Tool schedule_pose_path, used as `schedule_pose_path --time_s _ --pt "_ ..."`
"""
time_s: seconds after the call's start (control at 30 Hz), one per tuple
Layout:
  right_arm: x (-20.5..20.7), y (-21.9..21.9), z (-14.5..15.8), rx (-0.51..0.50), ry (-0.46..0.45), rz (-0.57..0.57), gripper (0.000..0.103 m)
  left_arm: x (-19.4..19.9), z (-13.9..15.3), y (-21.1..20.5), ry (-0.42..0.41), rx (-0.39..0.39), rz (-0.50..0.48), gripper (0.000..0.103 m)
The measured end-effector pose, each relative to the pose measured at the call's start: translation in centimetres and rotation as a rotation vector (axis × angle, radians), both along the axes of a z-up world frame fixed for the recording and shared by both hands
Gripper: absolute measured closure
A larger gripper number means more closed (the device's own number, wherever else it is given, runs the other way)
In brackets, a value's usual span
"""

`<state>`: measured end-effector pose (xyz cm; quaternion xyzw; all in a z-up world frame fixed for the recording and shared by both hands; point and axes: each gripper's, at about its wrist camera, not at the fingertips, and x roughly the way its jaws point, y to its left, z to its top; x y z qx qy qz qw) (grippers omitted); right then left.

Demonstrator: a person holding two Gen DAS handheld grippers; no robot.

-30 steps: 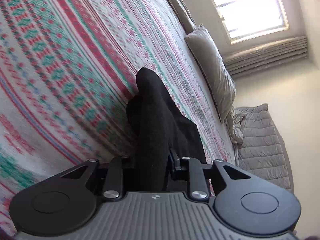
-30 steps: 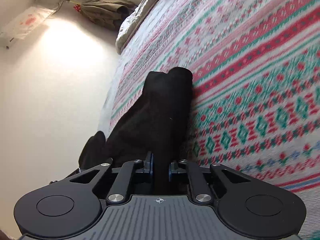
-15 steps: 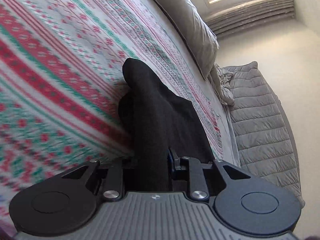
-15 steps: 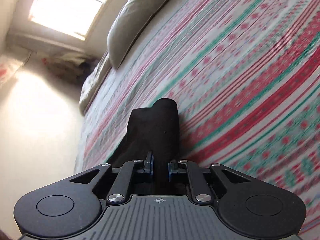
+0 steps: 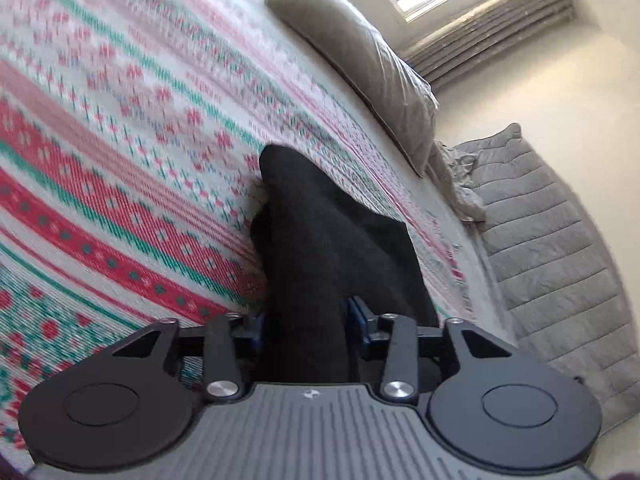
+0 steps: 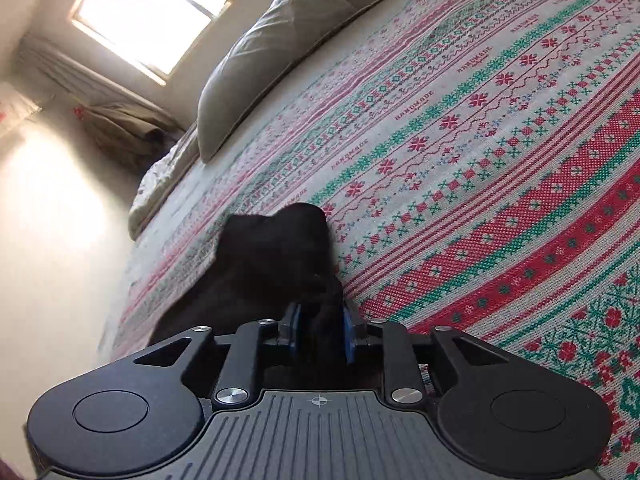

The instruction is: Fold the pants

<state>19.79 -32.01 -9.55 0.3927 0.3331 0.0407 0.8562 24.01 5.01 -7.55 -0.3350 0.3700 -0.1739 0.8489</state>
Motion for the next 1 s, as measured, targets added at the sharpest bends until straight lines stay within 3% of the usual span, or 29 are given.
schedule_pose_path --time_s 0.07,0.13,0.3,0.43,0.6,0.73,0.87,1.0 --pt "-0.8 -0.1 0.8 -0.005 0.006 0.0 0.076 -0.7 1.1 -0.1 -0.037 0.086 0.023 0.041" --pt "-1.6 -0.1 1.9 -0.025 -0.002 0.004 0.075 -1.5 1.7 0.2 -0.042 0.119 0.028 0.036" --pt "-4.1 0.5 4.5 -0.133 -0.008 0.033 0.047 -3.7 2.7 0.9 -0.003 0.186 0.056 0.031" --pt "-6.3 2.3 6.1 -0.251 0.001 0.07 0.045 -5.8 3.9 0.0 -0.002 0.287 0.056 0.024" --pt "-9.2 4.9 8.3 -0.35 -0.019 0.111 0.026 -8.4 5.8 -0.7 -0.023 0.394 0.062 0.011" --pt "-10.8 6.6 10.2 -0.414 -0.014 0.124 0.024 -10.7 7.2 -1.4 -0.043 0.485 0.042 0.0" --pt "-12.8 8.4 11.7 -0.502 -0.032 0.148 0.011 -13.2 8.2 -2.5 -0.063 0.582 0.06 0.0" --pt "-15.0 10.1 12.1 -0.563 -0.036 0.142 0.008 -15.4 7.7 -4.1 -0.059 0.662 0.087 0.0"
